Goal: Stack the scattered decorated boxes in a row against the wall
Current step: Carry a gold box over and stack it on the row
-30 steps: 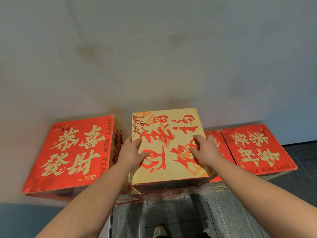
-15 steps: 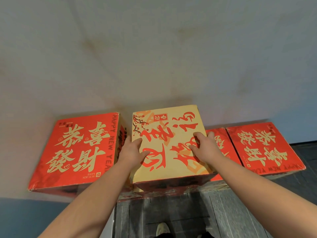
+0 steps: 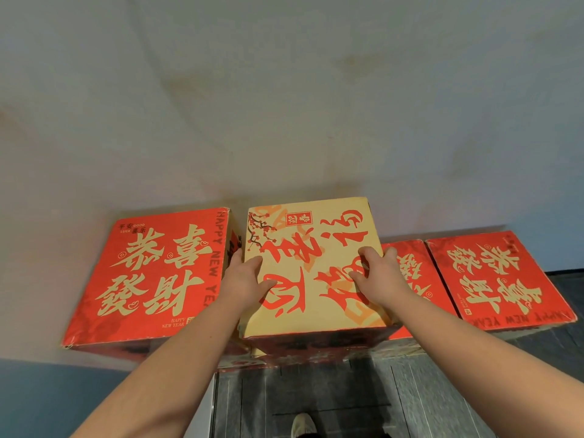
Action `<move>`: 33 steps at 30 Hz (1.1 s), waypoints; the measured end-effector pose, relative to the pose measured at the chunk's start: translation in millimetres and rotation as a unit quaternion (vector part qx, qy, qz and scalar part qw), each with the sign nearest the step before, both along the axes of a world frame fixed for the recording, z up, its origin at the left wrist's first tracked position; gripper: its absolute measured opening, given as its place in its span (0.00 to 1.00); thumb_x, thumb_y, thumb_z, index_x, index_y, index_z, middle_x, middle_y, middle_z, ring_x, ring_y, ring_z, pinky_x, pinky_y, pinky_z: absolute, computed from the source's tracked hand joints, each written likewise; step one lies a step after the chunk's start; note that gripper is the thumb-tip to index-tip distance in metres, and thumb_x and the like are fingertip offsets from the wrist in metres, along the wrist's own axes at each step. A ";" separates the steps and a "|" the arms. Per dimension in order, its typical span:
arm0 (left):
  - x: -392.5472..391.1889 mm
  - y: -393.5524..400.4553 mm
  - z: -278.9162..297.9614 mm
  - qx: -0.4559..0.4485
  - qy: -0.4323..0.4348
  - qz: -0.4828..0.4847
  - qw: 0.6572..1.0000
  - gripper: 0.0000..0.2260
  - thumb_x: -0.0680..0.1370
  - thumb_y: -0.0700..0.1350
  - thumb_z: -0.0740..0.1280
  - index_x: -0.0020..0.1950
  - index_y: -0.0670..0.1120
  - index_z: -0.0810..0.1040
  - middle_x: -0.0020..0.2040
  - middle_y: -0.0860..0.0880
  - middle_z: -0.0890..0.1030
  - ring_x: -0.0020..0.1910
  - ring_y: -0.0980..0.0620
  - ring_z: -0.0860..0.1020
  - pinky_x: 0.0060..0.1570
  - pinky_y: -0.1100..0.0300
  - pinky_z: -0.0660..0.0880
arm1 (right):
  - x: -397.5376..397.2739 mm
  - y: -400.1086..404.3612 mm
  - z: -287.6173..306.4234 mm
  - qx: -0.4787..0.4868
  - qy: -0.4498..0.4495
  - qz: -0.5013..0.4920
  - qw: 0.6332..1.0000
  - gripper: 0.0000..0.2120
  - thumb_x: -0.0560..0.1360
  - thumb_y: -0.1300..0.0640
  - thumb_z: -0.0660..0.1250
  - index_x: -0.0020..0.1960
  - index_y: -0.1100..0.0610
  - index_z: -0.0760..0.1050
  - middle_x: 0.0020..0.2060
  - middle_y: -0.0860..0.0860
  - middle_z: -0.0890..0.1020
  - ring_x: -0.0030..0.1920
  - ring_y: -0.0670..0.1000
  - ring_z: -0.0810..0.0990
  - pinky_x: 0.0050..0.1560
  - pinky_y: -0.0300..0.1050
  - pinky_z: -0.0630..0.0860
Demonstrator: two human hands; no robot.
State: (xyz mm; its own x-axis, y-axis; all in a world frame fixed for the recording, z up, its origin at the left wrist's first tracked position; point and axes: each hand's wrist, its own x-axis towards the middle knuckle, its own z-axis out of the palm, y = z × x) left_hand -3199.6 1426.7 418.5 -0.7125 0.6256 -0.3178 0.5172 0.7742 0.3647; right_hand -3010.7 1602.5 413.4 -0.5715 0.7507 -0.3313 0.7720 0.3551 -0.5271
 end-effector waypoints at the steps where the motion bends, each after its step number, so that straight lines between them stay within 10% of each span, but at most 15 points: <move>1: -0.6 -0.9 0.8 0.000 0.002 -0.001 1.000 0.27 0.75 0.55 0.69 0.72 0.49 0.67 0.77 0.43 0.53 0.76 0.44 0.53 0.72 0.48 0.57 | -1.1 -0.7 0.1 0.000 0.000 0.001 1.000 0.26 0.77 0.50 0.66 0.72 0.52 0.63 0.64 0.56 0.63 0.63 0.58 0.72 0.66 0.51 0.71; 33: -18.8 -27.7 14.8 -0.108 0.155 -0.065 0.980 0.23 0.74 0.63 0.64 0.64 0.50 0.71 0.66 0.47 0.69 0.63 0.48 0.68 0.57 0.52 0.74 | -30.9 -27.7 -4.3 0.010 0.009 0.025 1.000 0.26 0.78 0.49 0.65 0.73 0.52 0.62 0.64 0.56 0.63 0.64 0.57 0.71 0.66 0.50 0.71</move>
